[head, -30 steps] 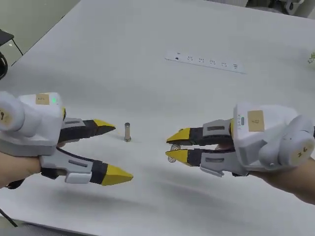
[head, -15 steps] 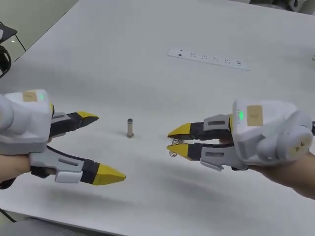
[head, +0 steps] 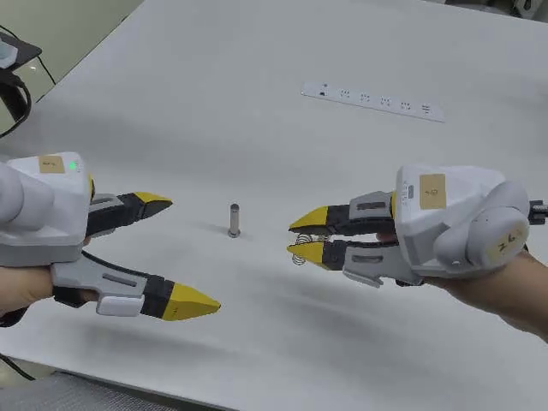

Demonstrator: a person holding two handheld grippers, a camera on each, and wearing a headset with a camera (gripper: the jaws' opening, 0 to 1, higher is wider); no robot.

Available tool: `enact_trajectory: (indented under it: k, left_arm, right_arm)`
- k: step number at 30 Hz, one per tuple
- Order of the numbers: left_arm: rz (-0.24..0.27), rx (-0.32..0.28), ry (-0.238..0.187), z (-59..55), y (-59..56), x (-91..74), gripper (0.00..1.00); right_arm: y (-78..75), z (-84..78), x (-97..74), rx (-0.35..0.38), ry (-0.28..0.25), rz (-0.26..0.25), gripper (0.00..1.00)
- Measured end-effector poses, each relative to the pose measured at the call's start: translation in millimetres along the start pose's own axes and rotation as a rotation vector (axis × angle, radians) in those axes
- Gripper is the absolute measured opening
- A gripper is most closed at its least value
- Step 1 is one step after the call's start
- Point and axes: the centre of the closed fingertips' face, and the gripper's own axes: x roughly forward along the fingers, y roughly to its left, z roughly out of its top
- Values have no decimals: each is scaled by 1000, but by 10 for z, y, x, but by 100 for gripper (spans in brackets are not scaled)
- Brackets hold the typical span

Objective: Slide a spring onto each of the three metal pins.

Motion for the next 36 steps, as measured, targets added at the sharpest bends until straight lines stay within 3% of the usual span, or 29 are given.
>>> enact_trajectory:
  k: [36]
  left_arm:
    - [16, -11, 8, -49, 28, -56, 98]
  right_arm:
    - [-478, 186, 468, 10, -24, -17, 8]
